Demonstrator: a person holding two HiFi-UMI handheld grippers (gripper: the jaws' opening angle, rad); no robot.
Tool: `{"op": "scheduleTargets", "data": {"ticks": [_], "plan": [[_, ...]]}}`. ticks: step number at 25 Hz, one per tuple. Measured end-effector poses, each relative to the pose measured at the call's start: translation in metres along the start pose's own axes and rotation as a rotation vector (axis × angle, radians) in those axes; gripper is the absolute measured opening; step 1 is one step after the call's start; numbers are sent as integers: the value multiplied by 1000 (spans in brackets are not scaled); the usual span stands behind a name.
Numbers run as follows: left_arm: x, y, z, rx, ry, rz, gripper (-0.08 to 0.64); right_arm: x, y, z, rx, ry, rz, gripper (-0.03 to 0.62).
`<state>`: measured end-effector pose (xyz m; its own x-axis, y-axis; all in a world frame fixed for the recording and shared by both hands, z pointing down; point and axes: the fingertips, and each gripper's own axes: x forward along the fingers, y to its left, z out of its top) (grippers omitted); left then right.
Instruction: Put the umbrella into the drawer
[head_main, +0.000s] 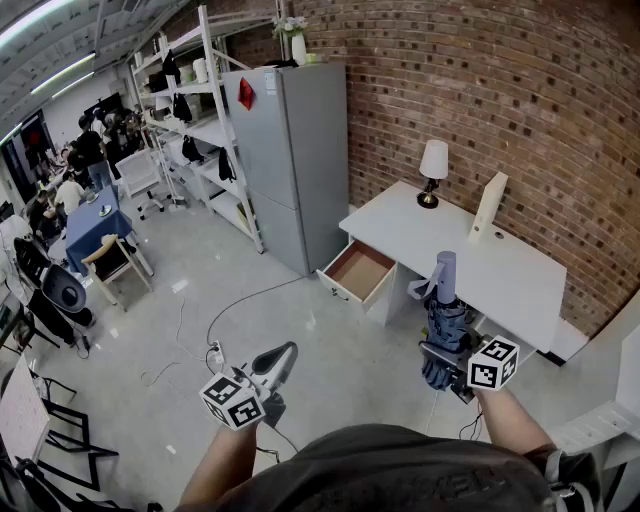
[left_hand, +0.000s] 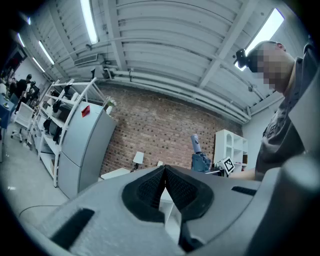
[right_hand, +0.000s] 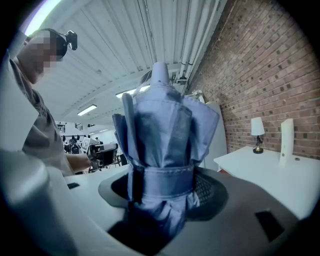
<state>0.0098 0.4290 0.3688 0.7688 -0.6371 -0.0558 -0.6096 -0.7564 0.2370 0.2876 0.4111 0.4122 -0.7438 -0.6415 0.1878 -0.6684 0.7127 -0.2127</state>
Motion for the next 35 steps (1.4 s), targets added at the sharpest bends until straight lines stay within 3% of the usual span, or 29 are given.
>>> {"op": "scheduleTargets", "data": {"ticks": [13, 28, 35], "plan": [[33, -31, -4, 5, 2, 27, 0, -30, -32, 4, -14, 5, 11, 261], [111, -88, -30, 20, 32, 16, 0, -93, -92, -5, -50, 10, 18, 262], [129, -79, -34, 25, 54, -1, 0, -87, -107, -14, -34, 14, 23, 262]]}}
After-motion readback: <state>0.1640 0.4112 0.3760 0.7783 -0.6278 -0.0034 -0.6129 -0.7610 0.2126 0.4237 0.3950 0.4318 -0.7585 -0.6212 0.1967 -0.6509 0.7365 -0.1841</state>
